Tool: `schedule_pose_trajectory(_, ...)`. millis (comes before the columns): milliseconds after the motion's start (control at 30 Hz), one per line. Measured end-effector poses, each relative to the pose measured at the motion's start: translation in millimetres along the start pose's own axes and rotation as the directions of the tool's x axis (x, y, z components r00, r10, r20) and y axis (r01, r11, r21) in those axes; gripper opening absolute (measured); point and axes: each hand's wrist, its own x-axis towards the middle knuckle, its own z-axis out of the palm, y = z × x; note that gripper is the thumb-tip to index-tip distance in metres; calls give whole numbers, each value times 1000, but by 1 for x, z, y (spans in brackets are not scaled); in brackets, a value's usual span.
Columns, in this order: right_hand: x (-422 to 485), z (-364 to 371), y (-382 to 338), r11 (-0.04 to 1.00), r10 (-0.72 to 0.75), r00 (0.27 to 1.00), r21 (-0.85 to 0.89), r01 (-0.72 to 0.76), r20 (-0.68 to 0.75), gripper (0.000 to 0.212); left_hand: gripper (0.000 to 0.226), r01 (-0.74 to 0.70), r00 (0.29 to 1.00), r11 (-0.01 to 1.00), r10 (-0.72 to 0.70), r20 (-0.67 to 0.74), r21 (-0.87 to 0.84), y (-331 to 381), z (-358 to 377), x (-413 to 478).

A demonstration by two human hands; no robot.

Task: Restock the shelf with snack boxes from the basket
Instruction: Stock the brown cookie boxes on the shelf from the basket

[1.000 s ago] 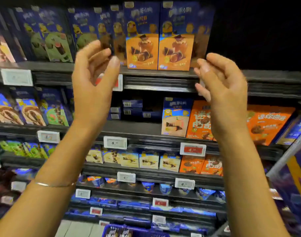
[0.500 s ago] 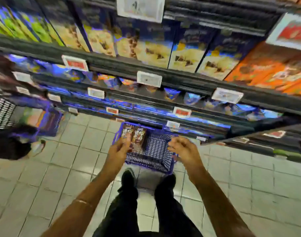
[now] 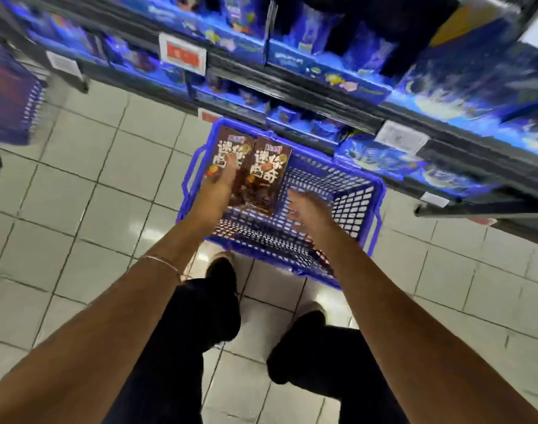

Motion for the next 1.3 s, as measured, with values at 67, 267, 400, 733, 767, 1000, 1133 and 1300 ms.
schedule_pose_trajectory(67,53,19,9,999,-41,999,-14,40,-37,34,58,11,1000,1000,-11,-15,-8,-8,1,41)
schedule_pose_trajectory(267,149,71,13,963,-254,953,48,265,-167,81,75,-157,979,986,164,-120,61,-4,12,105)
schedule_pose_trajectory(400,175,76,29,924,-371,887,-17,381,-276,117,79,-234,972,972,235,-25,32,0,20,116)
schedule_pose_trajectory(733,158,34,41,830,-480,869,256,495,-121,54,59,-335,936,914,351,-31,229,-9,28,82)
schedule_pose_trajectory(767,150,27,41,823,-492,865,272,499,-99,58,60,-326,940,917,341,-28,229,-12,26,82)
schedule_pose_trajectory(1000,86,13,23,718,-645,764,350,602,10,49,52,-277,924,959,248,291,60,-24,40,65)
schedule_pose_trajectory(1133,64,32,17,690,-695,719,264,674,-20,41,47,-312,882,946,322,345,-85,-29,43,64)
schedule_pose_trajectory(1300,70,24,17,663,-709,705,345,665,3,48,40,-300,910,929,346,228,-216,-22,35,67)
